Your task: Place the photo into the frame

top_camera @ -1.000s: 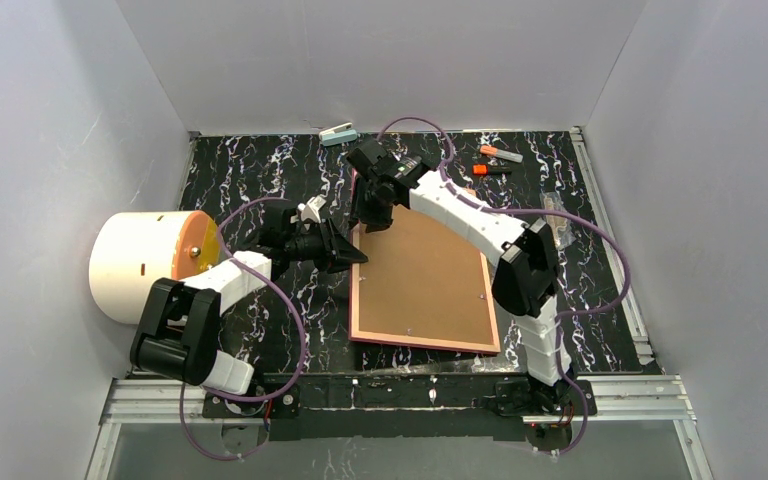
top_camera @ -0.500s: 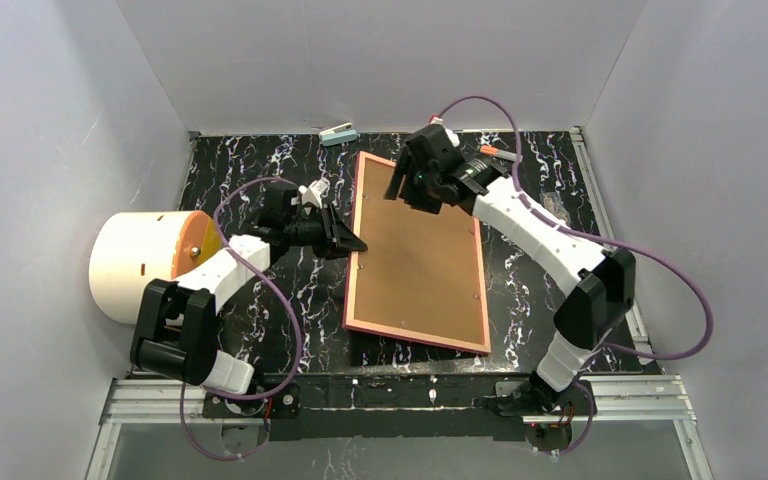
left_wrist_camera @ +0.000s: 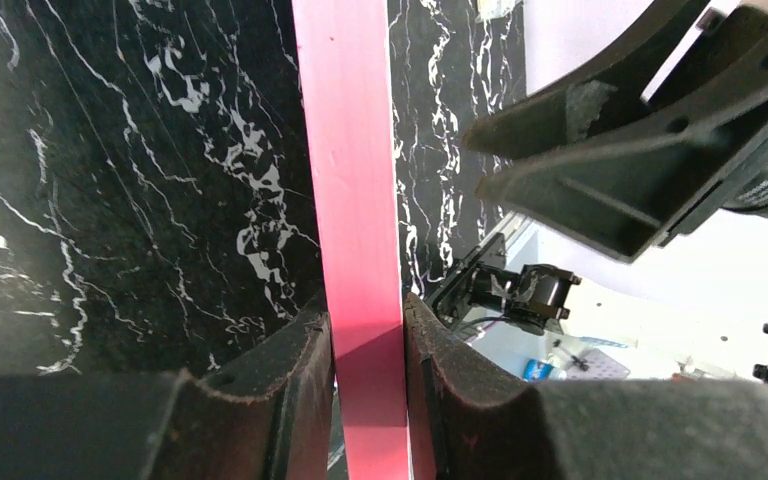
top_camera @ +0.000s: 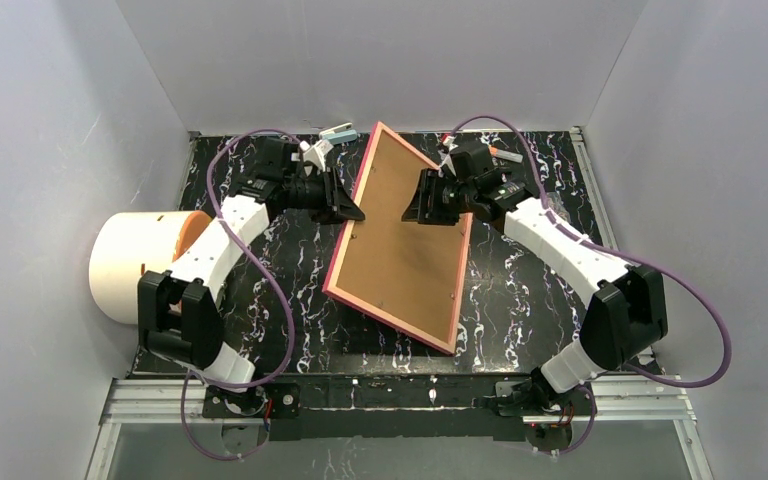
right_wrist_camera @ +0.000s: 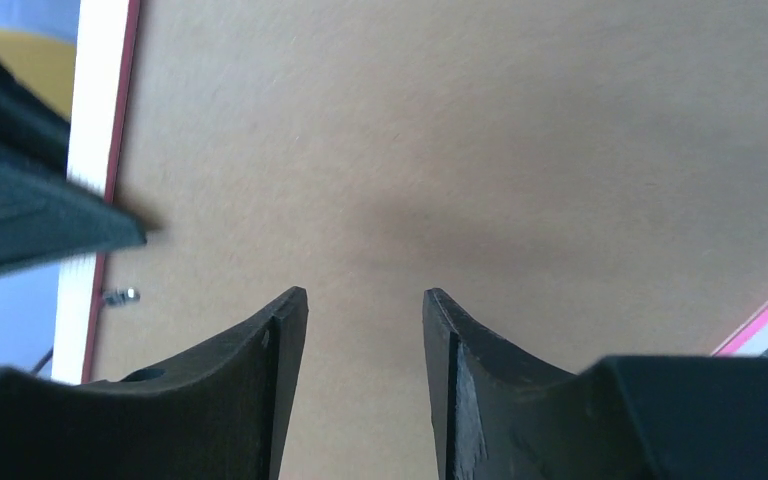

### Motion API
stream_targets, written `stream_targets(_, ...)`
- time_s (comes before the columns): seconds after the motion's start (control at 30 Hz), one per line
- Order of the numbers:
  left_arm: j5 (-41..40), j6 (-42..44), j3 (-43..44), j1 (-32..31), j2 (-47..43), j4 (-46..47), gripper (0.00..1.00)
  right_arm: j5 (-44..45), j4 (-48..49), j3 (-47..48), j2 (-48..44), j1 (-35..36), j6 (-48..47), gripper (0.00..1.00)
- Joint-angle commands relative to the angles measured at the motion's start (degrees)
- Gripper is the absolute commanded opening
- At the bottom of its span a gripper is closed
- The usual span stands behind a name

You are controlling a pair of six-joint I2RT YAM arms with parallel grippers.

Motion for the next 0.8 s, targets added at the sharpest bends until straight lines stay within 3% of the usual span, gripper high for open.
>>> stream_targets(0.0,-3.4,11.2,11.1,0.6,0.9,-8.0,0.0,-8.4,7.4,-1.4,-2.8,0.1,-2.0,0.54)
stream_targets(0.17,-10.7,14.7,18.9,0.5,1.7,-17.0,0.0,-2.8,2.4,2.5,-2.2,-0.6,5.3,0.61)
stream_targets(0.3,-21.3,12.9,24.8,0.5,2.1,-23.6,0.0,-4.7,2.3,6.5,-0.5,-0.6,8.8,0.65)
stream_targets(0.57,-26.1,11.3,29.7,0.5,0.6,-25.8,0.0,-3.2,-6.1,21.4,7.1,-0.7,9.9,0.71)
stream_targets(0.77,-29.2,13.2,38.5,0.6,1.6,-30.8,0.0,-4.4,-7.8,25.4,8.6,-0.7,13.0,0.77)
